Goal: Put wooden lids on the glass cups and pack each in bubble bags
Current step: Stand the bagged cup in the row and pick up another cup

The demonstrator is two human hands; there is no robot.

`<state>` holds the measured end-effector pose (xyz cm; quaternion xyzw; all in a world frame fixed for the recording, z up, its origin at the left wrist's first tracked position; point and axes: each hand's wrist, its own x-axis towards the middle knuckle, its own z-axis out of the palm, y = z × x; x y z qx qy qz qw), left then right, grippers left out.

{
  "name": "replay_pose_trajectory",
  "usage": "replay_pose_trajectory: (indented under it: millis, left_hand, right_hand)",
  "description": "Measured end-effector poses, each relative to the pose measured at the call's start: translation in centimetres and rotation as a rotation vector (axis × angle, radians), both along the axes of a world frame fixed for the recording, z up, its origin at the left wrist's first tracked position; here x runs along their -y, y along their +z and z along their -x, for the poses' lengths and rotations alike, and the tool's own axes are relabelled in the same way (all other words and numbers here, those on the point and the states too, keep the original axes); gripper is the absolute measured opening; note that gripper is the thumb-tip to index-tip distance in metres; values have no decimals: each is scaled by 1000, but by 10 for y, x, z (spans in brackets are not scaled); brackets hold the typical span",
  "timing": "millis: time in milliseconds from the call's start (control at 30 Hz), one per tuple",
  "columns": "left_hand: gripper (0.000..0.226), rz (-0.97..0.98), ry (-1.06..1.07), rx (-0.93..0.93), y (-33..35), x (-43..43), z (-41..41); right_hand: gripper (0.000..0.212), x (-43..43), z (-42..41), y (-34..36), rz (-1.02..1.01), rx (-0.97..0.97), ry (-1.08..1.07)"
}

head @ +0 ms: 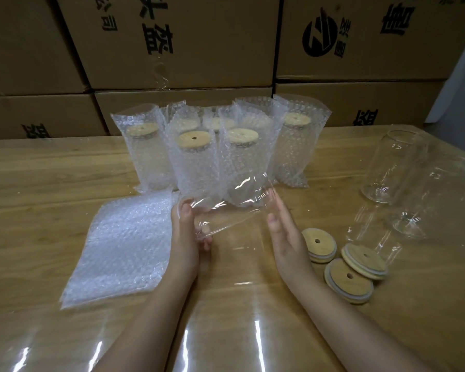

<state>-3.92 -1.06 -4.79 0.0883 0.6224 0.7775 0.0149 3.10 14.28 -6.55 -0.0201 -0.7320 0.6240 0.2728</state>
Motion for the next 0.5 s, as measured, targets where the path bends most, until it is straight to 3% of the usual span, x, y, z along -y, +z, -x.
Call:
replay_pose_trajectory:
  millis: [167, 267, 367, 500]
  left_hand:
    - [77, 141, 57, -59, 1, -4, -2]
    - [60, 172, 58, -77, 1, -6, -5]
    - [64, 244, 59, -126, -2, -6, -6]
    - [39, 316, 44, -249, -4, -4, -7]
  right_hand:
    - [55, 0, 0, -1, -27, -27, -41]
    - [59, 1, -2, 0, -37, -64, -63]
    - [64, 1, -2, 2, -68, -70, -87]
    - [56, 1, -3, 6, -121, -95, -134]
